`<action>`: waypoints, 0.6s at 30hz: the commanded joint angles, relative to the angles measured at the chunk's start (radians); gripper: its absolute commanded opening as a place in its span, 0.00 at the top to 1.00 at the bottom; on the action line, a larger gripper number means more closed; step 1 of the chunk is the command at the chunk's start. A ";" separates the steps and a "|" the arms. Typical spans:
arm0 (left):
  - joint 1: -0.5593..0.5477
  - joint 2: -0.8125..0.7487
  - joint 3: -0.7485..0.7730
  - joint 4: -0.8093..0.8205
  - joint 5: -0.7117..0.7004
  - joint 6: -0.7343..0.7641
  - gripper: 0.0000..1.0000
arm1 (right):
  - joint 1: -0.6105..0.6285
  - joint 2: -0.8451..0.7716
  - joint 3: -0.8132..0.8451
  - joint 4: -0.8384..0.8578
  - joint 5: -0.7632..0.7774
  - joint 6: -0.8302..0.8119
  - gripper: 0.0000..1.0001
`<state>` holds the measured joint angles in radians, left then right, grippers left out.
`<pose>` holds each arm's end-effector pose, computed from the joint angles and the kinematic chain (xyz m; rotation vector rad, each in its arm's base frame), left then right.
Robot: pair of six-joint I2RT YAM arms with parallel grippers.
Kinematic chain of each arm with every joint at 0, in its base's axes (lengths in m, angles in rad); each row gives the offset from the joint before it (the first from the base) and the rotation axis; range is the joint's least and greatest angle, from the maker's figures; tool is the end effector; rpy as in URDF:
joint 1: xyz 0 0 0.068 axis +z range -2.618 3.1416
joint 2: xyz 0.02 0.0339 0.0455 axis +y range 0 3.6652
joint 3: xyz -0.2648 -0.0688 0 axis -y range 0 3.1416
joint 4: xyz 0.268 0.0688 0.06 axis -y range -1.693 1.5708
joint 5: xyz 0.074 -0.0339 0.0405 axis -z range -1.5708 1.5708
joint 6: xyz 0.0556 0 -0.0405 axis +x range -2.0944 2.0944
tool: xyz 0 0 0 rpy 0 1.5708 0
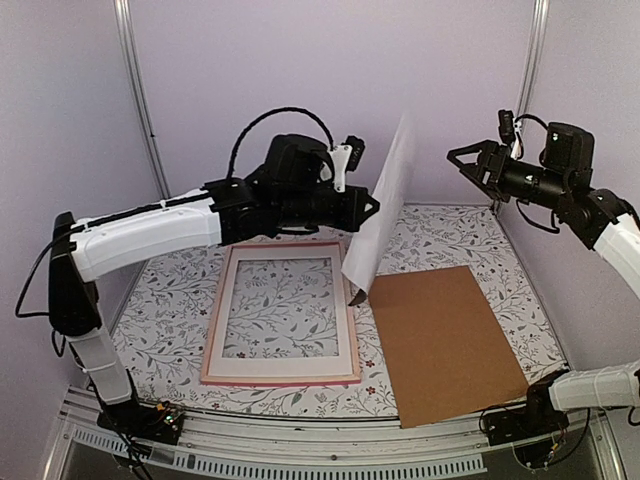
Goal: Put the photo into the frame
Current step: Turn over the photo.
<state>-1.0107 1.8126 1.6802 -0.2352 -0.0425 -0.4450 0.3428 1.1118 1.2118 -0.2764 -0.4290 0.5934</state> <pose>0.2559 -0.4036 0.3481 0.5441 1.9795 -0.9049 0.2616 0.1179 0.4155 -0.1022 1.8498 1.0430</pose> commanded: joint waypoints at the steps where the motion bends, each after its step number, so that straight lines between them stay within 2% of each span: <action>1: 0.031 -0.144 -0.084 0.168 0.143 -0.063 1.00 | -0.043 -0.031 0.049 -0.059 -0.035 -0.062 0.34; 6: 0.085 -0.318 -0.318 0.352 0.222 -0.191 1.00 | -0.072 0.002 0.043 -0.073 -0.062 -0.077 0.34; 14: 0.259 -0.495 -0.875 0.629 0.266 -0.497 1.00 | -0.081 0.064 0.006 -0.059 -0.068 -0.087 0.34; 18: 0.336 -0.545 -1.075 0.654 0.253 -0.534 1.00 | -0.083 0.085 -0.020 -0.041 -0.074 -0.084 0.34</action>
<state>-0.7391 1.3212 0.7555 0.3206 0.1963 -0.8745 0.2668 1.1816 1.2209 -0.3347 -0.4847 0.5224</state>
